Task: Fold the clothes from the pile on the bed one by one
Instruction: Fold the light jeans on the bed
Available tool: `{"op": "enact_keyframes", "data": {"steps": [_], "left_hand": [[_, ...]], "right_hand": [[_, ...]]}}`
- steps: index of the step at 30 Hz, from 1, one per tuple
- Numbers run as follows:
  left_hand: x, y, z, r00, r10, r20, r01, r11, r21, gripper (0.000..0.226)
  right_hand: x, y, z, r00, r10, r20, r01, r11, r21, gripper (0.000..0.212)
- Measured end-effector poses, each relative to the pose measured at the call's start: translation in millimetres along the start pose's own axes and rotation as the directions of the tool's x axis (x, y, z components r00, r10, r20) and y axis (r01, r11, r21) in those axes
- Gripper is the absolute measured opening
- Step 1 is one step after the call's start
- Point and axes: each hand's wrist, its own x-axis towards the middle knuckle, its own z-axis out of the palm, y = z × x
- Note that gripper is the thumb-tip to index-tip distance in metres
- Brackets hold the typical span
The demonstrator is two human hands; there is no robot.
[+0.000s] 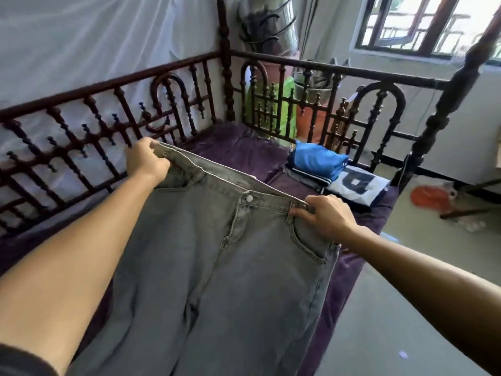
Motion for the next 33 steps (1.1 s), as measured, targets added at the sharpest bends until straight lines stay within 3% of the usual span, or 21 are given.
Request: {"op": "enact_keyframes", "data": {"steps": [6, 12, 18, 23, 28, 33], "left_hand": [[46.8, 67.6, 103.5, 0.99, 0.093, 0.108, -0.096, 0.995, 0.017, 0.014], [79.9, 134.2, 233.0, 0.98, 0.102, 0.17, -0.13, 0.977, 0.166, 0.017], [100.6, 164.1, 405.3, 0.949, 0.011, 0.315, -0.101, 0.958, 0.27, 0.017], [105.2, 145.1, 521.3, 0.903, -0.097, 0.419, -0.006, 0.971, 0.239, 0.021], [91.6, 92.8, 547.2, 0.864, -0.185, 0.468, 0.074, 0.966, 0.246, 0.029], [28.8, 8.4, 501.1, 0.795, -0.384, 0.469, 0.217, 0.902, 0.372, 0.022]], "right_hand": [[65.7, 90.7, 22.7, 0.984, 0.175, -0.022, -0.174, 0.985, 0.003, 0.055], [143.5, 209.4, 69.7, 0.953, 0.3, 0.04, -0.301, 0.953, 0.035, 0.053], [216.3, 338.1, 139.9, 0.907, 0.357, 0.224, -0.355, 0.933, -0.053, 0.05], [244.1, 413.2, 196.3, 0.817, 0.434, 0.38, -0.392, 0.901, -0.187, 0.05], [243.5, 437.3, 244.2, 0.681, 0.455, 0.573, -0.303, 0.888, -0.345, 0.023], [253.2, 386.2, 267.0, 0.668, 0.299, 0.682, -0.107, 0.945, -0.309, 0.042]]}}
